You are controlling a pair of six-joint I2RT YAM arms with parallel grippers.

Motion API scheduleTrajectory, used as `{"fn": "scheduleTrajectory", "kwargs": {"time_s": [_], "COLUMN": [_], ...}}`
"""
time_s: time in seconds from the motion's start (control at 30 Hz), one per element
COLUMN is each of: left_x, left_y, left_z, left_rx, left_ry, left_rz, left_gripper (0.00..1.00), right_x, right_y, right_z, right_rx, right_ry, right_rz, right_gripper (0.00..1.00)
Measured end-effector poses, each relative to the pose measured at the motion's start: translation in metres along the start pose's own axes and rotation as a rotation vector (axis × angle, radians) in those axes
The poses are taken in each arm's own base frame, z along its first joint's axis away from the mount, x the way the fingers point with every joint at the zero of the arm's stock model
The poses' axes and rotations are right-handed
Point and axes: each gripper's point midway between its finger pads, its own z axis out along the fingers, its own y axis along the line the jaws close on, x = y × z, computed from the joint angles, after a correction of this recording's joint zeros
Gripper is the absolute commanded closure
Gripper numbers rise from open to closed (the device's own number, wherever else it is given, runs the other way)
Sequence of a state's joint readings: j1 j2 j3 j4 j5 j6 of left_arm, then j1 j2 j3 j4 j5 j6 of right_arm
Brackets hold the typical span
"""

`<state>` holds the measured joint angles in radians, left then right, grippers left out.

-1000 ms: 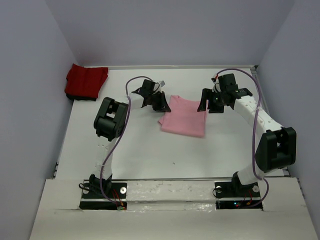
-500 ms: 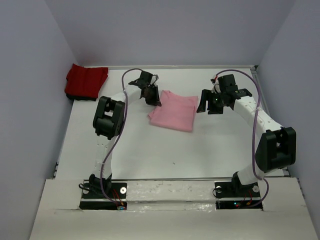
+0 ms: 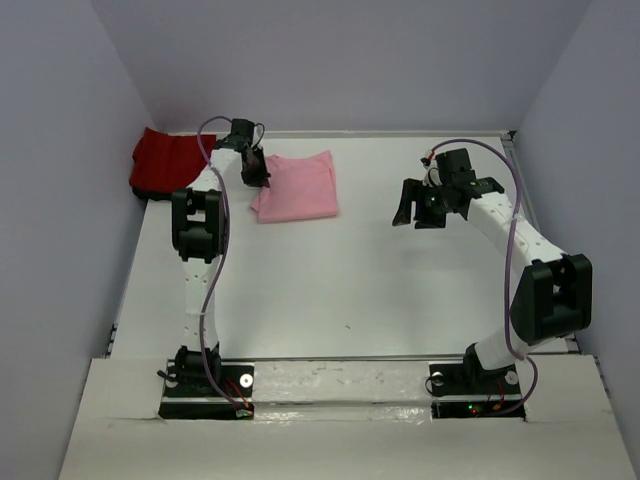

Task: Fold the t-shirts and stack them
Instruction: Put the neatly folded tshirt into the corner of the board with the left arm

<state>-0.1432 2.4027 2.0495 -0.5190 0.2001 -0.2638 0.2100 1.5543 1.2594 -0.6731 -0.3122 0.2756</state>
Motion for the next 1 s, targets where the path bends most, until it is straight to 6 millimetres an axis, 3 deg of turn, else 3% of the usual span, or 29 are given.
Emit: {"fn": "scheduleTrajectory", "kwargs": {"time_s": [0.3, 0.63, 0.83, 1.0], "left_x": [-0.035, -0.061, -0.087, -0.095], "left_y": [0.066, 0.113, 0.139, 0.155], "left_z": [-0.006, -0.013, -0.014, -0.014], "left_rx": [-0.16, -0.272, -0.312, -0.337], "left_ry": [-0.063, -0.124, -0.191, -0.211], "left_rz": [0.013, 0.032, 0.019, 0.007], "left_gripper": [1.0, 1.0, 1.0, 1.0], "right_x": [0.0, 0.006, 0.013, 0.013], "right_y": [0.001, 0.001, -0.002, -0.001], "right_z": [0.0, 0.002, 0.004, 0.004], "right_rx": [-0.003, -0.012, -0.011, -0.015], "right_ry": [0.001, 0.017, 0.037, 0.036], "right_rz": [0.0, 0.005, 0.013, 0.015], "right_gripper": [0.28, 0.28, 0.28, 0.28]}}
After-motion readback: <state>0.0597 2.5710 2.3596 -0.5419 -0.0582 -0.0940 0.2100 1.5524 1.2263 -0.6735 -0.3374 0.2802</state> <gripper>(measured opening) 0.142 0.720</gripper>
